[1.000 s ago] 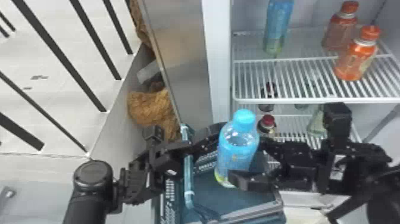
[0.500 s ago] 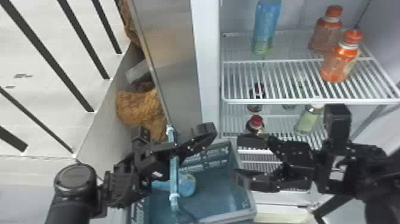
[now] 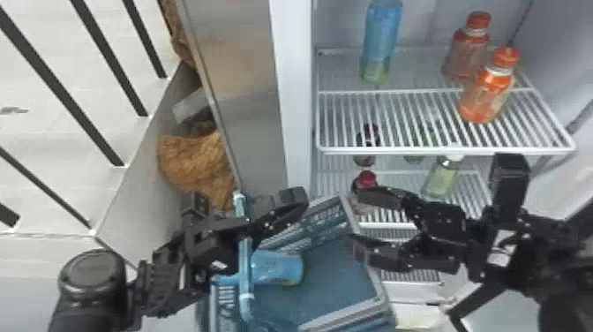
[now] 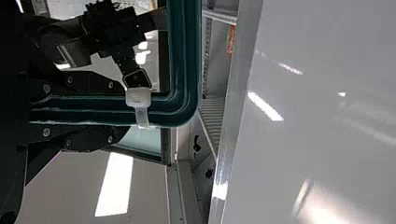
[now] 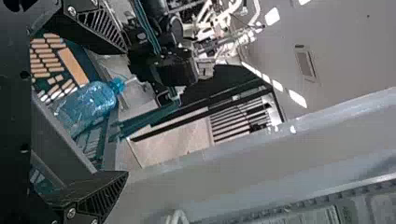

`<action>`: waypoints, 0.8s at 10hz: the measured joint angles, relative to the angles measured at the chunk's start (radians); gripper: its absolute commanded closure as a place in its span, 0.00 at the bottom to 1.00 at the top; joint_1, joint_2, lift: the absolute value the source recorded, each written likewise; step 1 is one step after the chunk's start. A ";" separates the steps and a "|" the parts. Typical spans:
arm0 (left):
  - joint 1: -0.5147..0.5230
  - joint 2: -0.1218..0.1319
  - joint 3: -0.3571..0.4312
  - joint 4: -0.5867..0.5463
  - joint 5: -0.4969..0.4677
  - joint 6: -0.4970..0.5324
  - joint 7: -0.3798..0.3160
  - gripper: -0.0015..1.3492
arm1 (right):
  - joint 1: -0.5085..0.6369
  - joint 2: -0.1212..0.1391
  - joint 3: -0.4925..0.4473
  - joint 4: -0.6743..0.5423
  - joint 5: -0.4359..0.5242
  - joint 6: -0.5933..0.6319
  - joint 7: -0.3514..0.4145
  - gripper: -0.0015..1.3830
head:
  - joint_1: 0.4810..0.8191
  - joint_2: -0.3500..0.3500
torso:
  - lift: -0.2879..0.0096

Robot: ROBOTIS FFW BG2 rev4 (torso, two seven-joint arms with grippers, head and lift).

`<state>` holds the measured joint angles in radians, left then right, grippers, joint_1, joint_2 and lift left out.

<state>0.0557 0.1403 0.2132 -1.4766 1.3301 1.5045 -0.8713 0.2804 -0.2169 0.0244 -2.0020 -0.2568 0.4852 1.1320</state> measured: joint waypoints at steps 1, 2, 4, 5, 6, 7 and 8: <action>0.012 0.001 0.003 -0.007 0.000 0.000 0.000 0.89 | 0.027 0.003 -0.012 -0.003 -0.019 -0.025 -0.025 0.10 | 0.63 0.56 | 0.93; 0.026 0.004 0.006 -0.017 0.000 0.000 0.000 0.89 | 0.060 0.005 -0.025 -0.013 -0.040 -0.057 -0.062 0.10 | 0.63 0.54 | 0.93; 0.054 0.008 0.016 -0.040 0.000 0.000 0.000 0.89 | 0.152 0.008 -0.065 -0.046 -0.107 -0.137 -0.156 0.10 | 0.63 0.50 | 0.93; 0.066 0.008 0.022 -0.049 0.000 0.000 0.001 0.89 | 0.198 0.011 -0.089 -0.066 -0.126 -0.172 -0.191 0.10 | 0.63 0.49 | 0.93; 0.077 0.008 0.026 -0.059 0.000 0.000 0.002 0.89 | 0.247 0.014 -0.113 -0.091 -0.139 -0.205 -0.230 0.10 | 0.63 0.46 | 0.93; 0.086 0.008 0.029 -0.069 0.000 0.001 0.002 0.89 | 0.298 0.019 -0.136 -0.114 -0.155 -0.245 -0.265 0.10 | 0.63 0.42 | 0.93; 0.095 0.008 0.034 -0.077 -0.002 0.004 0.002 0.89 | 0.342 0.023 -0.152 -0.129 -0.170 -0.280 -0.288 0.10 | 0.63 0.39 | 0.93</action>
<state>0.1507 0.1488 0.2475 -1.5534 1.3282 1.5080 -0.8697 0.6228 -0.1939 -0.1273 -2.1307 -0.4271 0.2052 0.8445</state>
